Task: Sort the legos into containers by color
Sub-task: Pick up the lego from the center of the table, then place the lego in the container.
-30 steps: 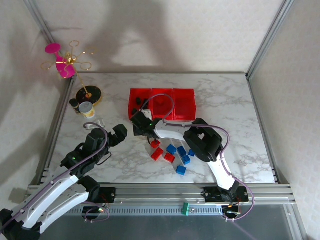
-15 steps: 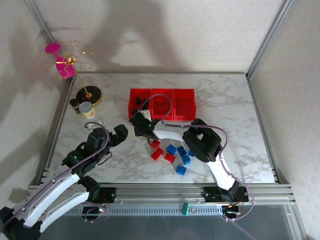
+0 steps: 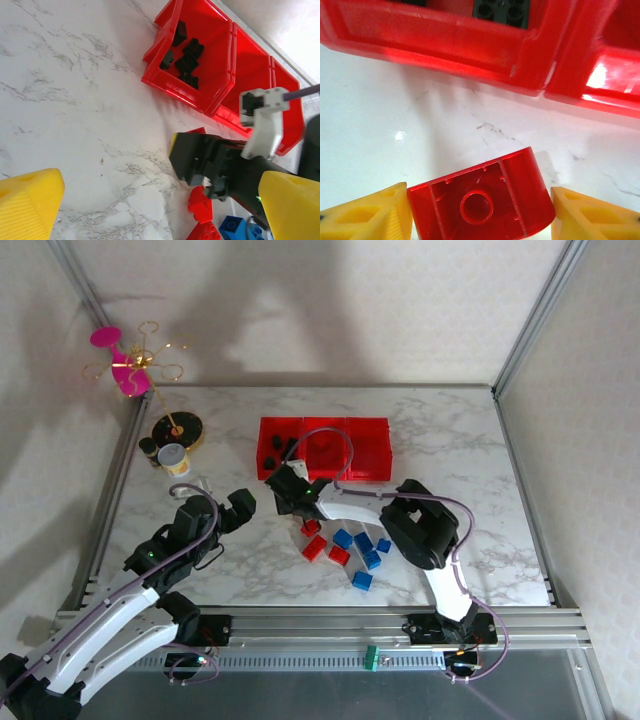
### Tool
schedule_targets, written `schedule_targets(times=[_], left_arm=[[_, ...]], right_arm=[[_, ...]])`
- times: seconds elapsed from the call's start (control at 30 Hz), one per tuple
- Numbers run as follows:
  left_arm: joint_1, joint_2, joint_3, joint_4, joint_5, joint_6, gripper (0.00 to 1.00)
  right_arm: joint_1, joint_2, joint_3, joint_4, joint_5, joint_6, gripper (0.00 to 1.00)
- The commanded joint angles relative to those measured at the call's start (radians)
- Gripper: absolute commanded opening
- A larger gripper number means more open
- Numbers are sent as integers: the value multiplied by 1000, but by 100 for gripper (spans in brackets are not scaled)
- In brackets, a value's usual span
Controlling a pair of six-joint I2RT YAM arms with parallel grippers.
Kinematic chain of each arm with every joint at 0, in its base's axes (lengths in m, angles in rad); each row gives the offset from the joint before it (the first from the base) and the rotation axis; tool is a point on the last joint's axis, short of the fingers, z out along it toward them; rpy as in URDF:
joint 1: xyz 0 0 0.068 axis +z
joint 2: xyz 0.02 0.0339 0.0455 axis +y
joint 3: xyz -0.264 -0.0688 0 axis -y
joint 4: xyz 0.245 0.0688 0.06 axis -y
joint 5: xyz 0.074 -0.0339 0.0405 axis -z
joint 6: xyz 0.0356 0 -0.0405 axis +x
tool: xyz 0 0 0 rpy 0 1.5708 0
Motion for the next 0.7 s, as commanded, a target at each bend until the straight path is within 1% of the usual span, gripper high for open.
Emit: schedule_targets(times=[0.0,0.13,0.3,0.43,0.67], left_arm=[[7,21,33,9,24,27,100],[8,64,45,45,54,41,100],[8,133,73,86,79,51,100],[8,181,93,120,80,59,100],[8,255,129,157,91,69,100]], right_arm=[[-11,-105,-13,-16,5,-9,65],[-66,-145,-5,-25,35,-44,65],[-161,-130,35,-9,46,-100,65],[-224,-77,88,18,52,-160,65],[-287,51,241,26,73,-238,68]])
